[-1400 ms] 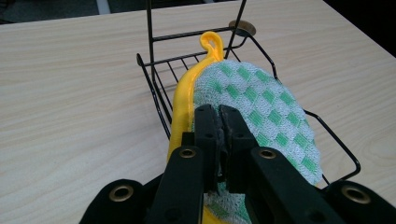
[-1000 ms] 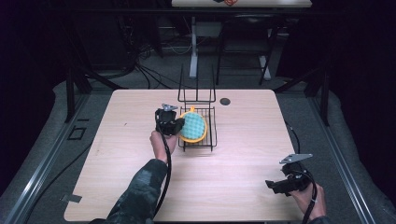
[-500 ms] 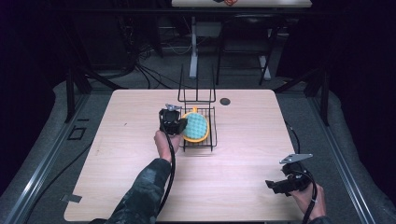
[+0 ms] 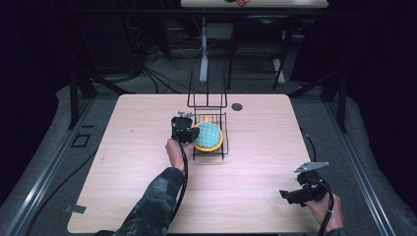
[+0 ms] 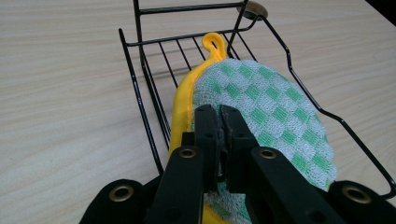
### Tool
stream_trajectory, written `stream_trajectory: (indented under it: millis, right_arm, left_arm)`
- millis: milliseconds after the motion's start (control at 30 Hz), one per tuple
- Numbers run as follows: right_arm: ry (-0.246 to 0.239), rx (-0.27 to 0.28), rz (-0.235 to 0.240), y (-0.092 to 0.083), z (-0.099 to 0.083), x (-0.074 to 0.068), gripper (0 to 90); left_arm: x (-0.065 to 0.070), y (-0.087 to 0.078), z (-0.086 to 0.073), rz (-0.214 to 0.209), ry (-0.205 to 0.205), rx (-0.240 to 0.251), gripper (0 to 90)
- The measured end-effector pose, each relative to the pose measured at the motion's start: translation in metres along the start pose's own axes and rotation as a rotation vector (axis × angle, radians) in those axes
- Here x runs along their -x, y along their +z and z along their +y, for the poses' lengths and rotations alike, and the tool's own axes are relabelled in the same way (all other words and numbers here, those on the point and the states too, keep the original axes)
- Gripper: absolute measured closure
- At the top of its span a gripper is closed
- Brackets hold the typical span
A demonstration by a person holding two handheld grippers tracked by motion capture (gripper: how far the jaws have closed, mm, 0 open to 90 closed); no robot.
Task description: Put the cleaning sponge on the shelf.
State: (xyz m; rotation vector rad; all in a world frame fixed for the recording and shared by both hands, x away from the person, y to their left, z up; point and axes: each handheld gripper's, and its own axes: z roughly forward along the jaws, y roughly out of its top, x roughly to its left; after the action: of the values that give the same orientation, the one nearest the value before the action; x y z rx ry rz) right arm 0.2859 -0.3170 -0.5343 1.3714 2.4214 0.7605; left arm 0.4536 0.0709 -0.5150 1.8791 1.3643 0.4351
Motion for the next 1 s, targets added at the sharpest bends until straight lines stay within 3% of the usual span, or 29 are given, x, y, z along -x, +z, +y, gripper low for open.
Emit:
stream_trajectory:
  millis: [167, 600, 700, 1000]
  right_arm:
    - [0.001, 0.004, -0.001, 0.000, 0.000, 0.000, 8.0]
    - [0.001, 0.004, 0.003, 0.000, 0.000, 0.000, 8.1]
    - [0.003, 0.007, 0.000, 0.000, 0.000, 0.000, 8.1]
    - [0.001, 0.011, 0.000, 0.000, 0.000, -0.001, 8.1]
  left_arm:
    - [0.000, 0.003, -0.002, 0.020, -0.021, -0.018, 86.5]
    - [0.000, 0.009, -0.002, 0.030, -0.027, -0.031, 83.4]
    - [-0.003, 0.008, -0.001, 0.027, -0.027, -0.038, 77.4]
    - [-0.004, -0.003, 0.002, 0.031, -0.010, -0.029, 45.9]
